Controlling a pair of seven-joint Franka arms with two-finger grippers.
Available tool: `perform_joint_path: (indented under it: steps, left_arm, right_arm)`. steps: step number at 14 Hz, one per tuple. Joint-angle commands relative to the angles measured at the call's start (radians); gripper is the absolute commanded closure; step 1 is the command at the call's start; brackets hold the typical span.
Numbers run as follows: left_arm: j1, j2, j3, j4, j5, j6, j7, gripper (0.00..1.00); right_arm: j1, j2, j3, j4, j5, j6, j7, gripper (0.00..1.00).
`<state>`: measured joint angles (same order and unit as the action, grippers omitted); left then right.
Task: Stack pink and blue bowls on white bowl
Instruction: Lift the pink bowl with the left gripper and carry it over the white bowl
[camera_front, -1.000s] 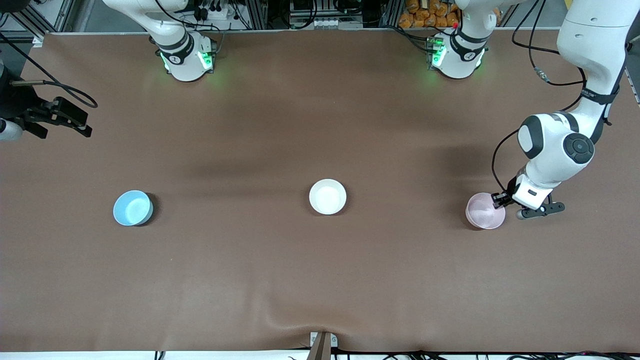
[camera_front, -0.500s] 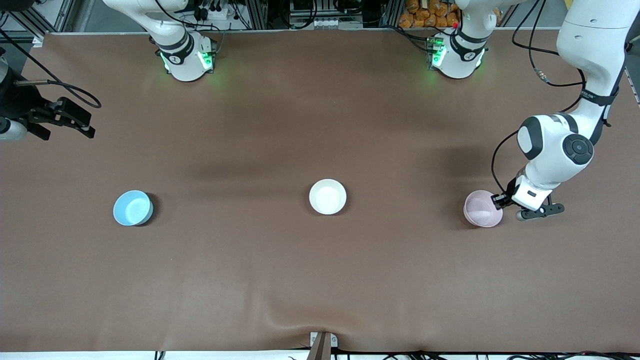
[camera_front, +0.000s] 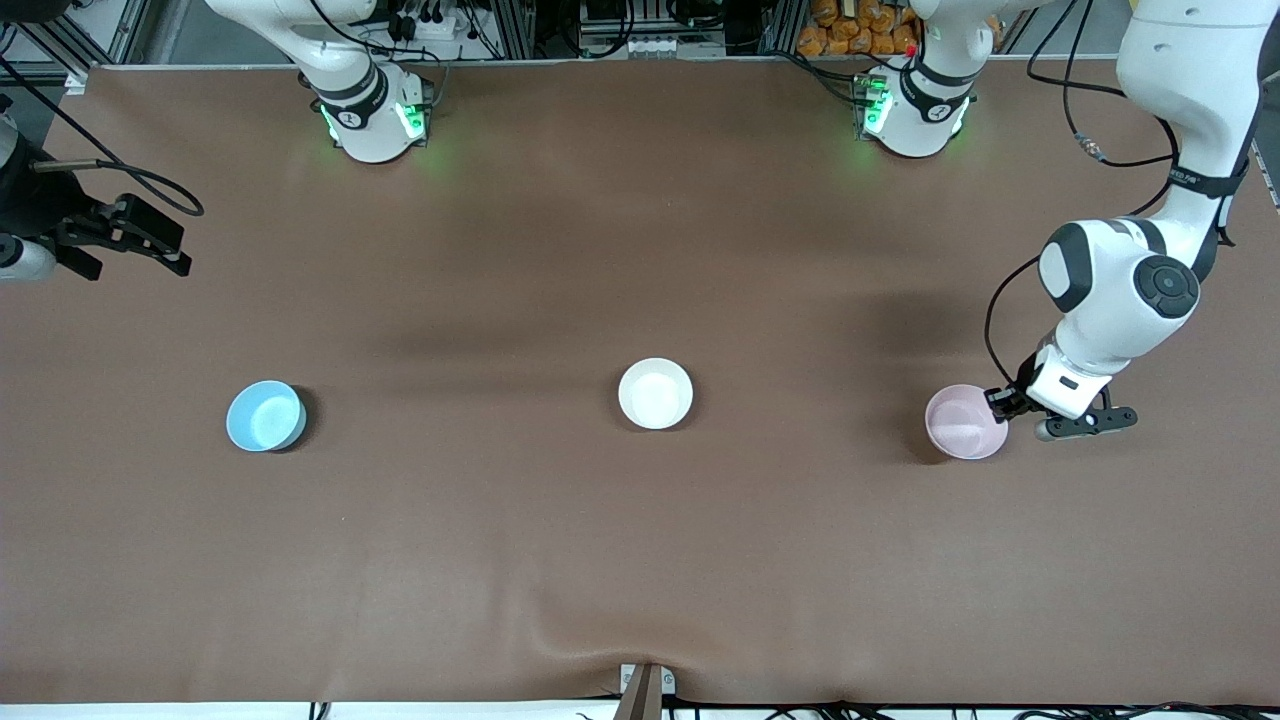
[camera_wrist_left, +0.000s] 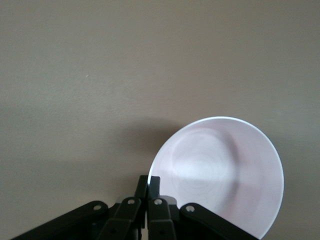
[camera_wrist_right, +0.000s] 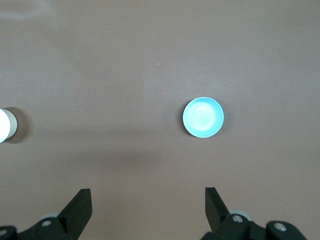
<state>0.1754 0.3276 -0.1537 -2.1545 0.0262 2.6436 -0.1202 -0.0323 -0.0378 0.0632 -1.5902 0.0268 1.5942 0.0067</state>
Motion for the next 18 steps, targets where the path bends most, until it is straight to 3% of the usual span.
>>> perform_joint_path:
  steps: [1,4,9,14,18]
  left_arm:
    - [0.007,-0.102,-0.039,0.057,-0.029,-0.165,-0.013,1.00]
    - [0.000,-0.125,-0.061,0.192,-0.074,-0.371,-0.062,1.00]
    - [-0.008,-0.116,-0.158,0.428,-0.084,-0.611,-0.203,1.00]
    - [-0.028,-0.093,-0.201,0.501,-0.167,-0.634,-0.258,1.00]
    - [-0.134,-0.064,-0.201,0.527,-0.158,-0.633,-0.401,1.00]
  right_arm:
    - [-0.011,-0.014,0.009,-0.007,0.012,-0.003,0.007,0.00]
    - [-0.001,-0.013,0.007,-0.007,0.012,0.000,0.009,0.00]
    - [0.002,-0.013,0.004,-0.005,0.010,0.000,0.010,0.00]
    - [0.006,-0.011,0.003,-0.007,0.010,0.003,0.012,0.00]
    - [0.011,-0.010,0.001,-0.007,0.007,0.003,0.012,0.00]
